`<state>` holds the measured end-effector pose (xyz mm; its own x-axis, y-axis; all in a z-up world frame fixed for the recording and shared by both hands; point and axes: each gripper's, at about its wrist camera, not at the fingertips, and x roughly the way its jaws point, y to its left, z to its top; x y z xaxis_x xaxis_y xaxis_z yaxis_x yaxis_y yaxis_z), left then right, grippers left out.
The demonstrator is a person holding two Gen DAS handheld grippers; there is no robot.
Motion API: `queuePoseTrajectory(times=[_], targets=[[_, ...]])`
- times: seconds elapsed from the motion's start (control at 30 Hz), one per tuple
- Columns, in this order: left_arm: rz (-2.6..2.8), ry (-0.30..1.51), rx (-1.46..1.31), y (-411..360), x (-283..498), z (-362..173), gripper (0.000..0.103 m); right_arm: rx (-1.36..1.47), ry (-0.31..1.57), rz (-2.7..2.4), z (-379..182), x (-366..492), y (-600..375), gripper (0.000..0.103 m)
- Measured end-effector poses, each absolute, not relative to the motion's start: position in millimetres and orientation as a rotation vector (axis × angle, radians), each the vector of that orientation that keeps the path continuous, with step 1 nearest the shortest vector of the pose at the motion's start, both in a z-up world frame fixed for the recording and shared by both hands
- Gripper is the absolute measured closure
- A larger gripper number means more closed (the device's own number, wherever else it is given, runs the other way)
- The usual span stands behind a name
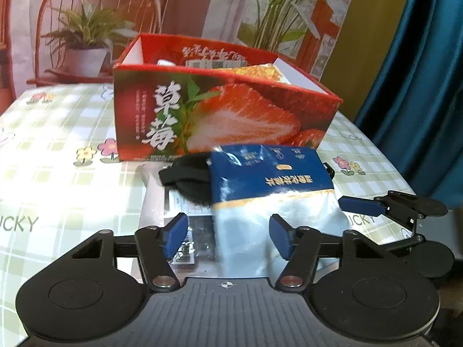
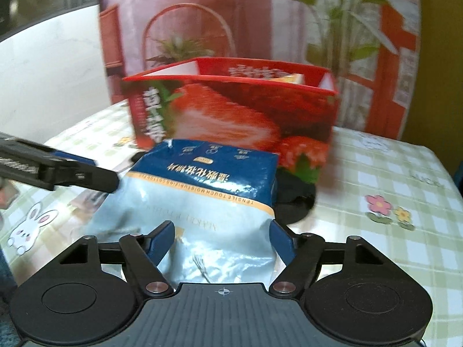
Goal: Organize soft objects
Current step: 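Move both grippers down to the blue-and-white cotton pad bag and close, then lift the cotton pad bag with both grippers and carry it over the box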
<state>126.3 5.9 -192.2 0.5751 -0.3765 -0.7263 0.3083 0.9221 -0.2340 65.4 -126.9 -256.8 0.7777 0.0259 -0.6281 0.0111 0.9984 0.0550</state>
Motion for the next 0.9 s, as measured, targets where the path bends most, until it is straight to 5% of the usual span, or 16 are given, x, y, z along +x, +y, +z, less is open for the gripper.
queuePoseTrajectory(times=[0.23, 0.5, 0.7, 0.9], targets=[[-0.374, 0.91, -0.126, 18.0, 128.8, -204.7, 0.058, 0.009, 0.687, 0.085, -253.9, 80.0, -109.8, 0.038], [-0.378, 0.929, -0.138, 23.4, 129.5, -215.0, 0.058, 0.053, 0.691, 0.06, -257.8, 85.7, -115.4, 0.039], [-0.394, 0.934, -0.158, 26.3, 129.8, -219.4, 0.058, 0.088, 0.668, 0.039, -263.0, 79.3, -116.7, 0.058], [-0.397, 0.932, -0.153, 25.5, 127.3, -221.2, 0.058, 0.106, 0.647, 0.01, -268.1, 73.2, -118.8, 0.057]])
